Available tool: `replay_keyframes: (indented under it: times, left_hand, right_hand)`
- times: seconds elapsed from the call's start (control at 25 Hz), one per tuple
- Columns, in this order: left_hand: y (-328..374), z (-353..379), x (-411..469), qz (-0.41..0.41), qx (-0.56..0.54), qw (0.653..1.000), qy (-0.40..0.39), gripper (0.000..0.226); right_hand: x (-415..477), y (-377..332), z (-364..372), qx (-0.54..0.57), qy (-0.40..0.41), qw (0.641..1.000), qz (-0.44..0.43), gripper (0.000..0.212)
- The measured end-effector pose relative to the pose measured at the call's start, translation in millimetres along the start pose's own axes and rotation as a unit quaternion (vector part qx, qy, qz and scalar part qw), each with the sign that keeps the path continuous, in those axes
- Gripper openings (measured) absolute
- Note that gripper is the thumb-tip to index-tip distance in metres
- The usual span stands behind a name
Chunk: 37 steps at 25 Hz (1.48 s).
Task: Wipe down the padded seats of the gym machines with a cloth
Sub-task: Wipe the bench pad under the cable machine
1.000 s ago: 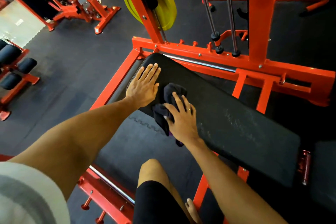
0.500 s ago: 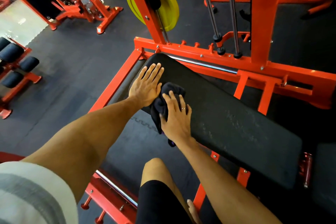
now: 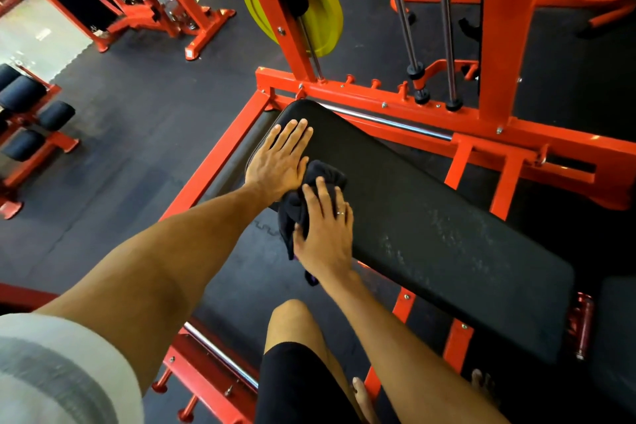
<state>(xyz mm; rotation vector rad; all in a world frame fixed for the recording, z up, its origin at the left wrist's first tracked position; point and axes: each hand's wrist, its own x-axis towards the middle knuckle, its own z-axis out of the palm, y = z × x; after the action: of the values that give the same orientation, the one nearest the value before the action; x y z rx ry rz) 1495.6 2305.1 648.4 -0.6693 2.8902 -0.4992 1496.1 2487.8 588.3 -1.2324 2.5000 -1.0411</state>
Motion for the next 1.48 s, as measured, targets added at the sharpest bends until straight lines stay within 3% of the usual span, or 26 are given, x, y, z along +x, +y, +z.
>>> replay_keyframes:
  times: [0.28, 0.4, 0.6, 0.76, 0.84, 0.96, 1.12, 1.28, 1.36, 1.48]
  left_hand:
    - [-1, 4, -2, 0.009, -0.012, 0.999, 0.028, 0.063]
    - [-1, 3, -2, 0.008, -0.013, 0.999, 0.040, 0.065]
    - [-1, 1, -2, 0.010, -0.023, 1.000, 0.019, 0.064]
    - [-2, 5, -2, 0.011, -0.025, 0.999, 0.036, 0.065]
    - [0, 6, -4, 0.013, -0.021, 0.999, 0.047, 0.064]
    - [-2, 7, -3, 0.015, -0.006, 0.998, 0.052, 0.063]
    - [0, 6, -5, 0.011, 0.017, 0.999, 0.028, 0.063]
    - [11, -9, 13, 0.010, 0.021, 1.000, 0.010, 0.063]
    - [34, -9, 31, 0.060, 0.005, 0.998, 0.017, 0.059]
    - [70, 1, 40, 0.084, -0.024, 0.996, 0.018, 0.060]
  right_hand:
    - [-54, 77, -4, -0.091, 0.012, 0.995, -0.026, 0.096]
    - [-57, 78, 0, -0.075, 0.044, 0.996, -0.006, 0.101]
    - [21, 18, 4, -0.016, -0.005, 0.997, -0.073, 0.082]
    - [3, 60, -8, -0.029, -0.022, 0.994, -0.099, 0.074]
    - [-18, 94, -16, -0.032, -0.006, 0.997, -0.072, 0.074]
    - [-1, 122, -28, -0.020, 0.027, 0.998, 0.050, 0.072]
    - [73, 95, -33, 0.010, 0.024, 0.988, 0.155, 0.070]
    - [51, 72, -26, -0.026, 0.015, 0.999, 0.033, 0.063]
    - [20, 95, -32, -0.041, -0.005, 0.999, -0.014, 0.064]
    - [8, 141, -42, -0.044, 0.008, 0.998, 0.040, 0.064]
